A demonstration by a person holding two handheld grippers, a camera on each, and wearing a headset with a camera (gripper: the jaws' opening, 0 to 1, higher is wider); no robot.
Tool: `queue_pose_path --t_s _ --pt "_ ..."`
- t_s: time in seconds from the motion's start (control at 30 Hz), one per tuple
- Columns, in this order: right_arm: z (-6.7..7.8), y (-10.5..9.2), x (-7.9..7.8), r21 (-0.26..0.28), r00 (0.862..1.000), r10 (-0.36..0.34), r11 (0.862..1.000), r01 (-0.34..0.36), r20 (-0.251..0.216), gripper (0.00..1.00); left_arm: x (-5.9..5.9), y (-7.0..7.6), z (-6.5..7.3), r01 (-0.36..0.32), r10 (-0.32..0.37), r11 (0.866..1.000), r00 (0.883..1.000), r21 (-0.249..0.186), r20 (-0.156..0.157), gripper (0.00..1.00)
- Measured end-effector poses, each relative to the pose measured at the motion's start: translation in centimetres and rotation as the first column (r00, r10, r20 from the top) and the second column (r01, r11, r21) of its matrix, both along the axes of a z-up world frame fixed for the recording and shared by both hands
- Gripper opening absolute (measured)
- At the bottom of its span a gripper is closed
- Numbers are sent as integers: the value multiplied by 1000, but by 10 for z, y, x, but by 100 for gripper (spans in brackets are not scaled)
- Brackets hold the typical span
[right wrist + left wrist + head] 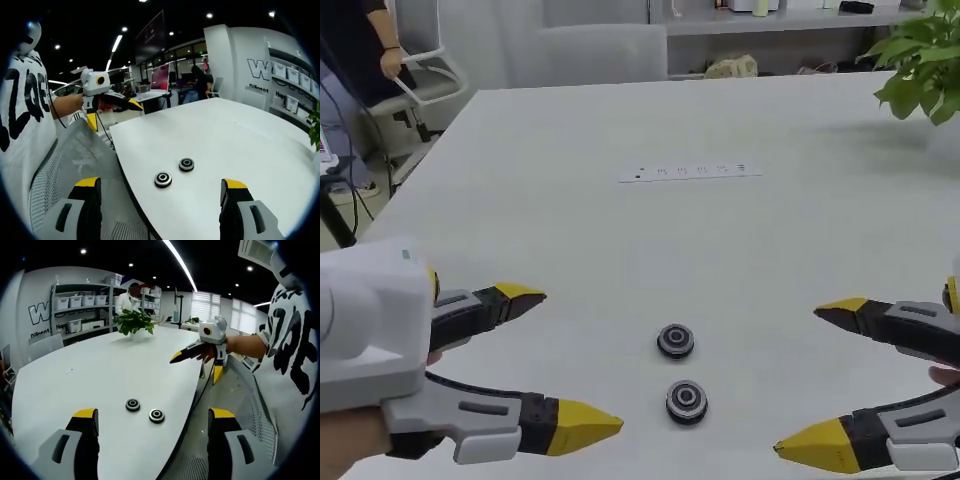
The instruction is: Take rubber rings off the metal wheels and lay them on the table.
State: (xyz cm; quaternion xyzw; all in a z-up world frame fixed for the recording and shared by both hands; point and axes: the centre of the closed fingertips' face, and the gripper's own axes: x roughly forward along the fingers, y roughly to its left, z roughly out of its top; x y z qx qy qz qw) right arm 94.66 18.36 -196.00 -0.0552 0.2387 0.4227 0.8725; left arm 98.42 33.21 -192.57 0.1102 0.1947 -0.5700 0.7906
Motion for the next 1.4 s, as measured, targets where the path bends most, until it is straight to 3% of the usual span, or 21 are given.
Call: queue_pose_path --t_s 1.4 --pt "-8 11 22 15 999 43 999 -43 -13 94 24 -27 -4 64 -64 998 998 -1 3 85"
